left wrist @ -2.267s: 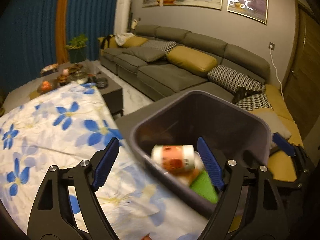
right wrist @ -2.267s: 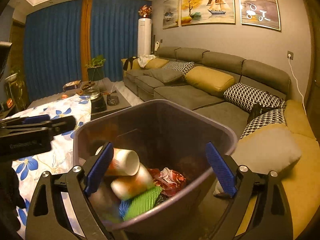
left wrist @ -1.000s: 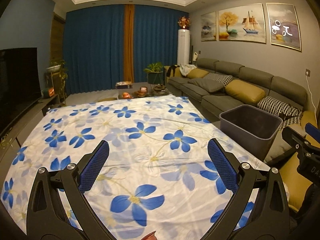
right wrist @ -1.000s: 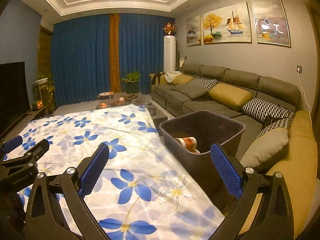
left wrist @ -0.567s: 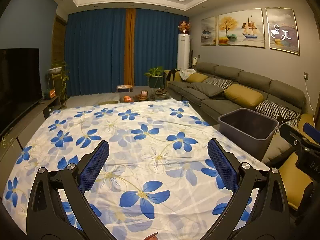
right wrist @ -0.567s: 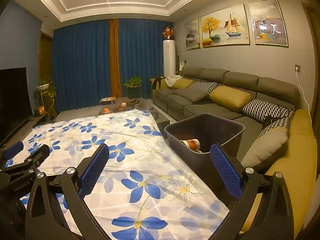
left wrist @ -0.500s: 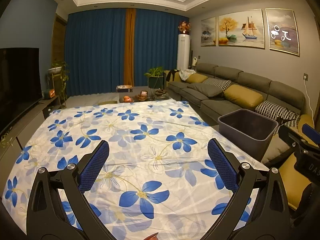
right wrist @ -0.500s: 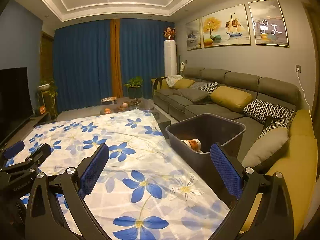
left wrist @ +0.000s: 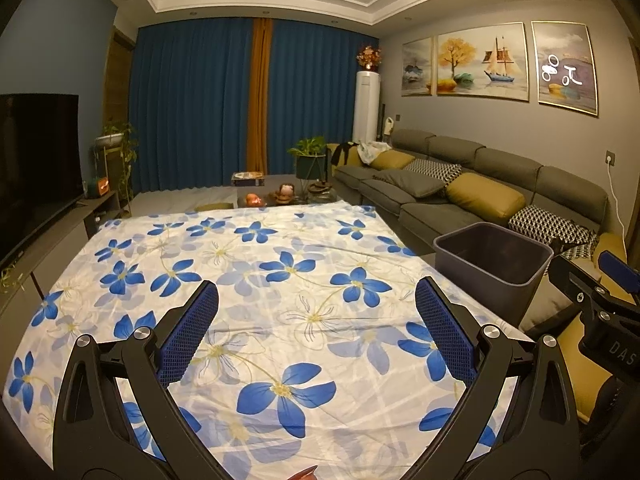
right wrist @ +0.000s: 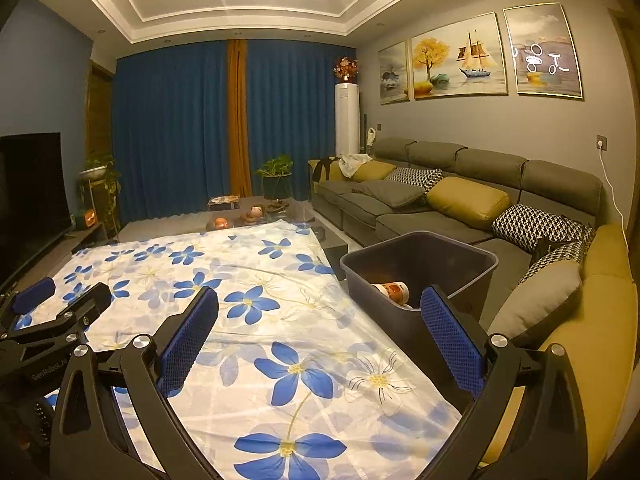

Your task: Collect trash

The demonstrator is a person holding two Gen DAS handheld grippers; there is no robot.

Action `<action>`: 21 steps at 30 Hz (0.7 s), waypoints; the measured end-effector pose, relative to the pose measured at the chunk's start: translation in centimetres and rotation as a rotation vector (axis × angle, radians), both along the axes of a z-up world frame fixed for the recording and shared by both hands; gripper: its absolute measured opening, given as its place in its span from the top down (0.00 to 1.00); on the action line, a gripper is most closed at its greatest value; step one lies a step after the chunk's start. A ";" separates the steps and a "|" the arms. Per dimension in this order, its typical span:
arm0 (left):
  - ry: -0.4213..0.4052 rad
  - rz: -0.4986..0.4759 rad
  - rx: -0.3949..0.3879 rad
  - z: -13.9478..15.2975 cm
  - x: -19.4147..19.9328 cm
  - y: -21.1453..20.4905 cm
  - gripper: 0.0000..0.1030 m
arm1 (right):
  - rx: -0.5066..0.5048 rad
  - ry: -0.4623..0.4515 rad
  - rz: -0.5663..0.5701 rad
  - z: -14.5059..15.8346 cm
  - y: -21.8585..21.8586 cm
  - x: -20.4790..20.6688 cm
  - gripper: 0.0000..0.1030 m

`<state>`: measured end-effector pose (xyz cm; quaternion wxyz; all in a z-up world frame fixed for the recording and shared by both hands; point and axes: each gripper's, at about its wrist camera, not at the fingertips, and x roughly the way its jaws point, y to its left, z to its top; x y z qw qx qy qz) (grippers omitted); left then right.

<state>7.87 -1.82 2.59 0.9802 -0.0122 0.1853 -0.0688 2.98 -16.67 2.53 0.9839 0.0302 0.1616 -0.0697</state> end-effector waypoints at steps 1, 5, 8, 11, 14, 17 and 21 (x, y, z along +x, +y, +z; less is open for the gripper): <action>0.000 0.000 0.000 0.0 0.0 0.0 0.06 | 0.000 0.000 0.000 0.0 0.0 0.0 0.05; -0.006 -0.002 0.000 0.1 -0.1 0.0 0.06 | 0.001 -0.001 0.000 0.0 0.0 0.0 0.05; -0.009 -0.004 -0.002 0.1 -0.2 0.0 0.06 | 0.000 -0.001 0.000 0.1 0.1 0.1 0.05; -0.008 -0.004 -0.002 0.0 -0.2 -0.1 0.06 | 0.000 -0.001 0.001 0.1 0.1 0.1 0.05; -0.007 -0.005 -0.003 0.1 -0.2 -0.1 0.06 | 0.001 -0.001 0.000 0.1 0.2 0.1 0.05; -0.006 -0.005 -0.003 0.1 -0.2 0.0 0.06 | 0.002 -0.002 0.000 0.2 0.2 0.1 0.05; -0.005 -0.009 -0.005 0.1 -0.2 -0.1 0.06 | 0.003 -0.003 0.001 0.2 0.3 0.2 0.05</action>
